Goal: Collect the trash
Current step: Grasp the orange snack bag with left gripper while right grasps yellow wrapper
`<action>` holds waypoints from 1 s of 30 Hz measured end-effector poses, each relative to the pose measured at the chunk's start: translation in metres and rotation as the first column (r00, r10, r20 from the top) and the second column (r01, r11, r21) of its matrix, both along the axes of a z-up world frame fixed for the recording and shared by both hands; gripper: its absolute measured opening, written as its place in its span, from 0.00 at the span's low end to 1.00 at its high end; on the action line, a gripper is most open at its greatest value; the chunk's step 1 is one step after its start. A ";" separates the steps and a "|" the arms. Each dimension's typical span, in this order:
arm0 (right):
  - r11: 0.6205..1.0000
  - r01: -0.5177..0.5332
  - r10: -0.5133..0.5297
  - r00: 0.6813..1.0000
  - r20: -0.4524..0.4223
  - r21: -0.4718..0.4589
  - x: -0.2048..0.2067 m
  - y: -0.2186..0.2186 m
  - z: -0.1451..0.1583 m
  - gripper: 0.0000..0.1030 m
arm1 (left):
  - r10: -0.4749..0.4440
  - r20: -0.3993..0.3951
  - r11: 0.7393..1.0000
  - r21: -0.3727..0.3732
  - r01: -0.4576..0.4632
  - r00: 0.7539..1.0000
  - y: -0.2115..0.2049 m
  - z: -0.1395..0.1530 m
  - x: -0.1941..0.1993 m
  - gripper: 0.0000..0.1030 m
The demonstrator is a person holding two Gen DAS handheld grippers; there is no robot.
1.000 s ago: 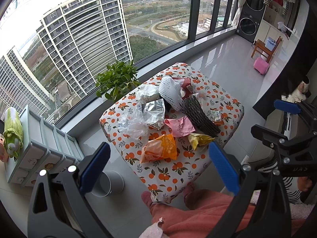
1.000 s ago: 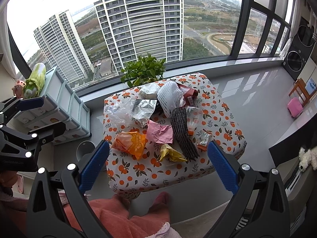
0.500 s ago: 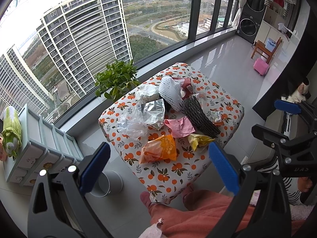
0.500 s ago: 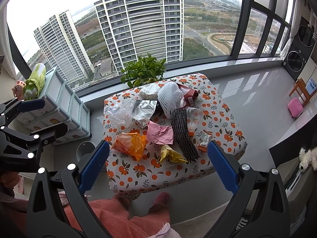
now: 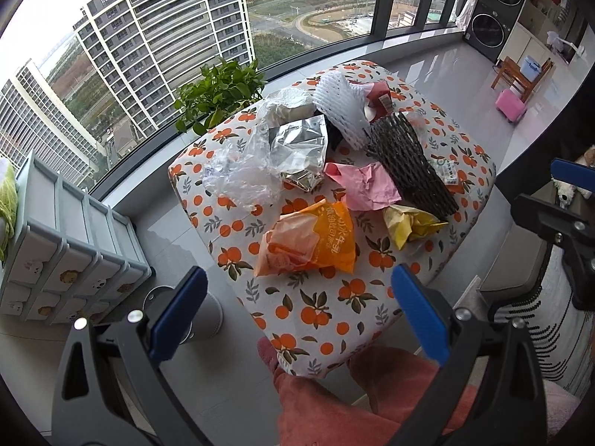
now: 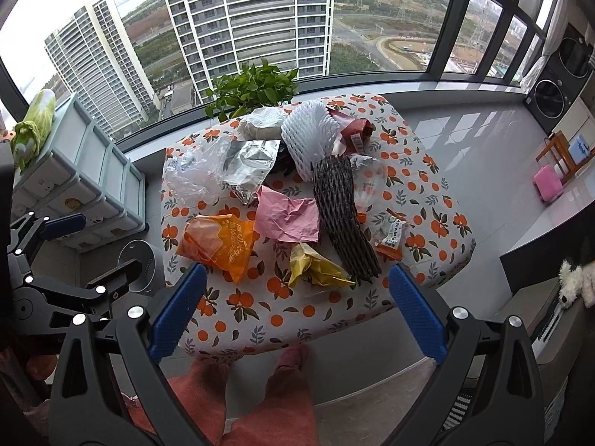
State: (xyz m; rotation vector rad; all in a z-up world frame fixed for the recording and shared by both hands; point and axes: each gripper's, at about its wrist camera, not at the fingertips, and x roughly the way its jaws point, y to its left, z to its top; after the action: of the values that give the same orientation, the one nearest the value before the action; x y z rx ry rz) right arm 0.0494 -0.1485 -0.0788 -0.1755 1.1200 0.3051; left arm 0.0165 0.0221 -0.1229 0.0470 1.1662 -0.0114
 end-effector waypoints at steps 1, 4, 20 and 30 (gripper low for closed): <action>1.000 -0.001 0.001 1.000 -0.010 -0.004 0.003 0.002 -0.012 0.92 | 0.004 0.003 1.000 -0.002 -0.004 1.000 0.004 -0.009 0.003 0.96; 0.999 -0.022 0.021 0.999 -0.024 -0.026 0.010 0.008 -0.050 0.90 | 0.003 0.011 1.000 0.013 -0.003 1.000 0.011 -0.041 0.015 0.96; 0.987 0.095 -0.106 0.991 -0.078 -0.129 0.045 0.024 -0.207 0.89 | -0.248 0.025 0.963 0.113 0.244 0.968 0.023 -0.172 0.072 0.94; 0.971 0.094 -0.112 0.991 -0.071 -0.222 0.056 0.031 -0.229 0.42 | -0.380 0.006 0.922 0.085 0.378 0.925 0.002 -0.190 0.072 0.20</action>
State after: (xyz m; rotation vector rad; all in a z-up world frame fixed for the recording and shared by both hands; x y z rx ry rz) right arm 0.1055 -0.1175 -0.3082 -0.2998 1.2403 0.0964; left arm 0.0889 0.0240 -0.3131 0.3461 1.1193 -0.3060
